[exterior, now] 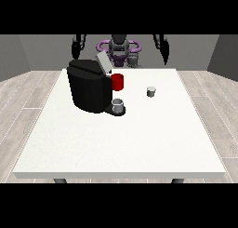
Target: Insert the coffee pod into the coffee machine and close the lid
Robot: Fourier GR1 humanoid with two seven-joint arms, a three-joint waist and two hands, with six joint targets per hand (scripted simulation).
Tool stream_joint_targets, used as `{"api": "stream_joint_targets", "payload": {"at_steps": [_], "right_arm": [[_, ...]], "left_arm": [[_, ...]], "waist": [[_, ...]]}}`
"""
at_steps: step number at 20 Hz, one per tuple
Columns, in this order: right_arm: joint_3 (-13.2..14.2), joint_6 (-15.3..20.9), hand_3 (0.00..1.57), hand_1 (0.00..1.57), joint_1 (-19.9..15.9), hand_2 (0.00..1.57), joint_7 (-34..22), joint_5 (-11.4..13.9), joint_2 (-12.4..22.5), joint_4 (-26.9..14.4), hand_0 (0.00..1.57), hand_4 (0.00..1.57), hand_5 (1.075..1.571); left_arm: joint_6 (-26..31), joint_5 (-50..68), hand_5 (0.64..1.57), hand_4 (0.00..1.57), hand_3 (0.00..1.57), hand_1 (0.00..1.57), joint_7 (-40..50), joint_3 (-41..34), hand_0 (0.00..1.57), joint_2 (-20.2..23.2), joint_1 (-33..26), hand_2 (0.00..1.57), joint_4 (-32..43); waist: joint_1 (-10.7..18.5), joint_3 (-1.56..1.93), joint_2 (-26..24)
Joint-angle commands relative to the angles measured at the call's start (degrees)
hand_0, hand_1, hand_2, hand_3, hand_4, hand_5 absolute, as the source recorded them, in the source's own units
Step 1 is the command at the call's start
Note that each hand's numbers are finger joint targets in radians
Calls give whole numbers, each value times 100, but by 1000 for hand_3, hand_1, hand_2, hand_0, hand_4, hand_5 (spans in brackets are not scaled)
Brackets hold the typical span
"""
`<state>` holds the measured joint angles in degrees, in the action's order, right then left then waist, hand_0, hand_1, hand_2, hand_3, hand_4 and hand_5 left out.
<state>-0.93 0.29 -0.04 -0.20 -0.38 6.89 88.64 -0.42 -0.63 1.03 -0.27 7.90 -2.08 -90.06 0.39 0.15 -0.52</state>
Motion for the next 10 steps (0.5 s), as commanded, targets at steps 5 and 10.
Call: {"api": "stream_joint_targets", "payload": {"at_steps": [5, 10], "right_arm": [[104, -159, 0, 0, 205, 0, 5, -110, -35, -236, 0, 128, 1571], [483, 820, 0, 0, -197, 0, 605, -7, -571, -82, 0, 94, 1571]], "left_arm": [[384, 253, 1571, 240, 0, 0, -877, 304, 0, -416, -170, 0, -132], [285, -310, 1571, 320, 0, 0, -997, 233, 0, 15, 265, 0, 64]], "waist": [[59, -16, -245], [-179, -14, -41]]}}
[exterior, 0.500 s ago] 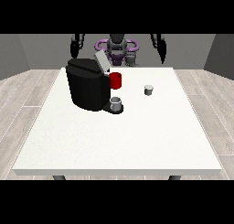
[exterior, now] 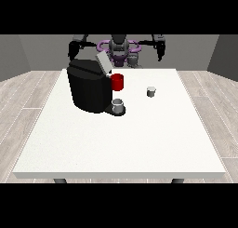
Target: Insert the coffee pod into the coffee machine and close the lid
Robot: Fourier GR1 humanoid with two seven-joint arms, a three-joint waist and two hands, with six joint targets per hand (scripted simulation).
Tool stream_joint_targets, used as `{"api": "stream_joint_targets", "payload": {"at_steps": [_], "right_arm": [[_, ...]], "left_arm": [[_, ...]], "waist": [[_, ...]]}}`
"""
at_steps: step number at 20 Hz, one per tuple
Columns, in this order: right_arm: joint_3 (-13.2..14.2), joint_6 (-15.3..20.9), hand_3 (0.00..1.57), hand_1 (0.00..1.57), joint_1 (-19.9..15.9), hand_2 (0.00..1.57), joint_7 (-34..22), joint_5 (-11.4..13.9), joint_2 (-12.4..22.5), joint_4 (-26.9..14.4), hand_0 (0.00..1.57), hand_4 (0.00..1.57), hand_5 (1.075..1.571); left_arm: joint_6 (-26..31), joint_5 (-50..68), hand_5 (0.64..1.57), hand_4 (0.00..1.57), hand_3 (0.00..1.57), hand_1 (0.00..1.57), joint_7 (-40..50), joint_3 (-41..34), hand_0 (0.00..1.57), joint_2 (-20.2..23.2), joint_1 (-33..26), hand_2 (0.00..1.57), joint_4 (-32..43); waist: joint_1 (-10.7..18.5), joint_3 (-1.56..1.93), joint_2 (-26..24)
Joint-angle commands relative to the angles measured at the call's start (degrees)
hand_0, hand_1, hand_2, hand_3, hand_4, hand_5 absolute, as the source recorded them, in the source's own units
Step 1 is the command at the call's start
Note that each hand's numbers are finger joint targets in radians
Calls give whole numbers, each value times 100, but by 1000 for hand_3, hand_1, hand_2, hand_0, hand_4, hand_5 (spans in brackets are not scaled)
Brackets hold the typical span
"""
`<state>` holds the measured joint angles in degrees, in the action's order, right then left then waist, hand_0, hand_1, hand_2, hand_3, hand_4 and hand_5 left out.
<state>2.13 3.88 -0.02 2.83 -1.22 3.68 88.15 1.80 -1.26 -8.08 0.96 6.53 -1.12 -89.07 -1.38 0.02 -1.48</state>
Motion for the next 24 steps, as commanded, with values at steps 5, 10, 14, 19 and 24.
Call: {"api": "stream_joint_targets", "payload": {"at_steps": [5, 10, 14, 19, 24], "right_arm": [[101, 259, 0, 0, -318, 0, 157, 28, -125, 79, 0, 217, 1571], [-68, -51, 0, 0, -285, 0, 37, -158, -109, 414, 0, 134, 1571], [-143, 191, 0, 0, -416, 0, 163, 46, -261, 225, 0, 192, 1571], [-54, 147, 0, 0, -748, 0, -82, -111, -208, 387, 0, 281, 1571], [-31, 179, 0, 0, -868, 0, 165, -98, -114, -81, 0, 352, 1571]], "left_arm": [[436, -145, 1571, 0, 0, 0, 218, -572, 0, 889, 968, 0, 620], [497, -61, 1571, 0, 0, 0, 555, -923, 0, 1087, 1670, 0, 1573], [538, -331, 1571, 0, 0, 0, 578, -825, 0, 1162, 2059, 0, 2085], [684, -300, 1571, 0, 0, 0, 305, -1163, 0, 1473, 2428, 0, 3014], [234, -760, 1571, 0, 0, 0, 530, -904, 0, 1219, 2915, 0, 3414]], "waist": [[-219, -3, 334], [-667, -4, 521], [-620, -3, 720], [-713, -5, 1082], [-739, -2, 1149]]}}
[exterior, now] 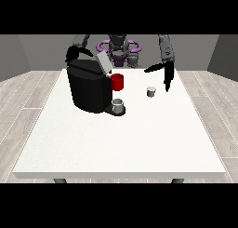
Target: Insert the coffee pod into the coffee machine and close the lid
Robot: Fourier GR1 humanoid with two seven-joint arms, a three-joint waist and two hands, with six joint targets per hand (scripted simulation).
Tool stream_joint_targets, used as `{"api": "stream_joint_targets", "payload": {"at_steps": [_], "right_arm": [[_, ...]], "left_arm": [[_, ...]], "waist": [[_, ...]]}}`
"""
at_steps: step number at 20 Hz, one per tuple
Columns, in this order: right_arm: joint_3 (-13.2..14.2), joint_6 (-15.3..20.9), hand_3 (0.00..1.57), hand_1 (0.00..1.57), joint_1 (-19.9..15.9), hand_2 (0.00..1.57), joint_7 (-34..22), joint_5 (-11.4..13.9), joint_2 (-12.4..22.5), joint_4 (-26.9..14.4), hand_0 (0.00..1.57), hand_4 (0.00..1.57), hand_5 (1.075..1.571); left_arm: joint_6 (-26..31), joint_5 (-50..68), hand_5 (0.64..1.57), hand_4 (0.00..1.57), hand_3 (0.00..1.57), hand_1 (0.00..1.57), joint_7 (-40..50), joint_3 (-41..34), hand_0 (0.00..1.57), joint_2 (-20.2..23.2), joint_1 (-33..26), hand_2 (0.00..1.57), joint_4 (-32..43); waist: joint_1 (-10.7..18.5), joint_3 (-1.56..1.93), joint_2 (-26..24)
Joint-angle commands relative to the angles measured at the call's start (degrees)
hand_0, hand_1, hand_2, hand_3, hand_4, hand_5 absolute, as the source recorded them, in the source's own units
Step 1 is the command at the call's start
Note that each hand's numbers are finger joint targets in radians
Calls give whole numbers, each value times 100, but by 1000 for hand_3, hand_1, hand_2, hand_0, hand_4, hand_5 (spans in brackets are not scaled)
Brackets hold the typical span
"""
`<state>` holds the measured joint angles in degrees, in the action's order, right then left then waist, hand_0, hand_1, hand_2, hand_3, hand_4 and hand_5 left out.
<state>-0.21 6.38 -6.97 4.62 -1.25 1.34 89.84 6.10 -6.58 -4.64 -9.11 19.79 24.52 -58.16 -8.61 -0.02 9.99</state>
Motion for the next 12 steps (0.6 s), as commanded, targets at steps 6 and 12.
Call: {"api": "stream_joint_targets", "payload": {"at_steps": [6, 12], "right_arm": [[205, 56, 0, 0, -361, 0, 36, 100, 137, -600, 0, 371, 1571], [427, 382, 0, 0, -754, 0, -254, 157, 117, -933, 0, 424, 1571]], "left_arm": [[14, -640, 1571, 0, 0, 0, 5, 296, 0, 186, 608, 113, 782], [-222, -1038, 1571, 0, 295, 446, -278, 484, 446, -43, 570, 606, 1204]], "waist": [[31, 2, 230], [304, 1, 92]]}}
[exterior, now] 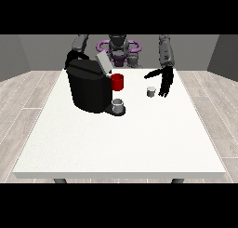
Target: Insert the coffee pod into the coffee machine and close the lid
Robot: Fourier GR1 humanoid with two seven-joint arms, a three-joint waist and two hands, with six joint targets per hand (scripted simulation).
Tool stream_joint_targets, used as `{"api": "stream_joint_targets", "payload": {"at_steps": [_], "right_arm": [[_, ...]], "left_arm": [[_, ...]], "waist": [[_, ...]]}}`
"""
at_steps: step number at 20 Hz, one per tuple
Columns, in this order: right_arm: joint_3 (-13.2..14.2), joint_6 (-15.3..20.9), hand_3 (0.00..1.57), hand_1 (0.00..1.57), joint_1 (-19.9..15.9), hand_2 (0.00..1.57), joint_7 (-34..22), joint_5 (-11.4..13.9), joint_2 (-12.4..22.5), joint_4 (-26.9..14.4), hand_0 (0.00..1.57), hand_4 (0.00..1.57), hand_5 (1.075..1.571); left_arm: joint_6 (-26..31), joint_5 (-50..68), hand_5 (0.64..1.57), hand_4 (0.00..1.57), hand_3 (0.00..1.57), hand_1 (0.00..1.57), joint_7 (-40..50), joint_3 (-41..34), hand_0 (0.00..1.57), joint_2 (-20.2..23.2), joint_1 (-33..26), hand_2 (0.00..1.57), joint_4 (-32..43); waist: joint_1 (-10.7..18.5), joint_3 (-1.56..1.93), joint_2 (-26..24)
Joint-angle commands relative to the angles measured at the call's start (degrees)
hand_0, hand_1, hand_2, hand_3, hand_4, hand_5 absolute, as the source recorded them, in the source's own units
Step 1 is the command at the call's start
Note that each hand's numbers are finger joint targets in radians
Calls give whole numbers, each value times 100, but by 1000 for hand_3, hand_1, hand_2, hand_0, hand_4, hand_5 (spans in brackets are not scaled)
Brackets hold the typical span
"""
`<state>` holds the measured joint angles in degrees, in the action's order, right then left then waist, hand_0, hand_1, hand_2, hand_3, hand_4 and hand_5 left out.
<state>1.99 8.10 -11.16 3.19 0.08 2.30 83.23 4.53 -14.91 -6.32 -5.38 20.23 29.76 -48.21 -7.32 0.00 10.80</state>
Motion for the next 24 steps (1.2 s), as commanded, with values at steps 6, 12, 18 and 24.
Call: {"api": "stream_joint_targets", "payload": {"at_steps": [6, 12, 18, 24], "right_arm": [[-2, 114, 0, 0, -161, 0, 67, 105, 38, -275, 0, 427, 1571], [-152, -49, 0, 0, -35, 0, -327, 10, 18, 62, 0, 453, 1571], [25, 36, 0, 0, -443, 0, -231, 41, 104, -82, 0, 487, 1571], [-277, 288, 0, 0, -25, 0, 146, -15, -219, -218, 0, 492, 1571]], "left_arm": [[-252, -696, 1571, 0, 487, 704, -180, 218, 704, 231, 201, 775, 640], [-562, -1089, 1571, 0, 454, 547, -350, 278, 547, 222, 247, 697, 1192], [-1146, -1292, 1571, 229, 649, 719, -793, 135, 719, 258, 671, 864, 1358], [-1660, -1720, 1571, 361, 829, 920, -745, 339, 920, 7, 574, 1042, 1536]], "waist": [[-99, -1, 167], [-291, -2, 12], [-255, -3, 399], [-182, -1, 164]]}}
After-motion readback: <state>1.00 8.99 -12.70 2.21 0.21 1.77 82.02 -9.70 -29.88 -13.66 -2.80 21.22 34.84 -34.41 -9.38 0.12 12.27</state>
